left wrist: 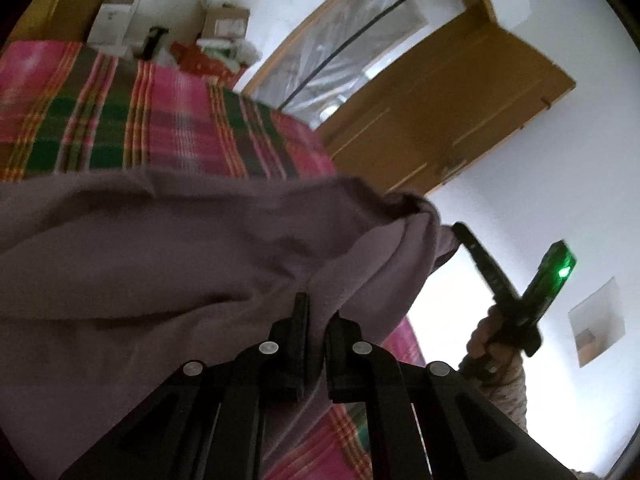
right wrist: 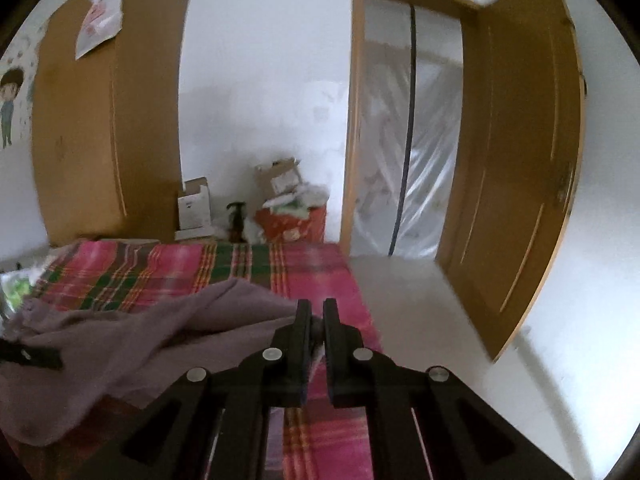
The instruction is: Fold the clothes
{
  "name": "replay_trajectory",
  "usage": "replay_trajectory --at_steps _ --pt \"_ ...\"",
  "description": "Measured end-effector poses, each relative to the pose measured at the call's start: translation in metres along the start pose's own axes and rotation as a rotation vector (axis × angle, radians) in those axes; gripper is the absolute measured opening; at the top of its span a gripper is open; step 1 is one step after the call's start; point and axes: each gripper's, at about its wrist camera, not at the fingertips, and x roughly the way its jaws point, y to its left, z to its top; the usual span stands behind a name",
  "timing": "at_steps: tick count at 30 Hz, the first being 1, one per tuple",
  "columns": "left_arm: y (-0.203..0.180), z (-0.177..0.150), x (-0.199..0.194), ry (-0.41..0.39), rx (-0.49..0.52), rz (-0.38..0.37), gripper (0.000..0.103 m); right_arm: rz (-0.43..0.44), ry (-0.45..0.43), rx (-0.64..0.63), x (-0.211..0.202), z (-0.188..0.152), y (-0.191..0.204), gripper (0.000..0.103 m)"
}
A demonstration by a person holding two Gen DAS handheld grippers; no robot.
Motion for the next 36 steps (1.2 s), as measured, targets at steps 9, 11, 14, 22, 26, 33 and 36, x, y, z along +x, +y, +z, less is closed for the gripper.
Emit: replay_trajectory --at_steps 9,11,14,22,26,33,36 --pt "0.023 -0.002 -0.026 -0.038 -0.049 0.025 0.007 0.218 0.207 0.024 -0.001 -0.051 0.008 0.006" --pt "0.028 -0.007 -0.029 -0.029 -0.053 0.026 0.007 0.268 0.264 0.019 -0.002 -0.069 0.013 0.006" --pt "0.033 -0.017 -0.035 -0.011 -0.039 0.029 0.007 0.307 0.336 -0.002 -0.004 -0.094 0.022 0.006" --pt "0.037 -0.063 -0.033 0.101 0.023 0.041 0.007 0.352 0.339 0.167 -0.018 -0.092 -0.007 0.017" --pt "0.032 -0.079 -0.032 0.123 0.034 0.002 0.007 0.352 0.283 0.206 -0.018 -0.068 -0.009 0.041" --pt "0.017 -0.100 -0.038 0.149 0.070 -0.020 0.007 0.358 0.362 0.234 0.024 -0.042 0.025 0.047" --pt "0.011 -0.106 -0.039 0.160 0.099 -0.020 0.007 0.370 0.420 0.224 0.036 -0.043 0.047 0.047"
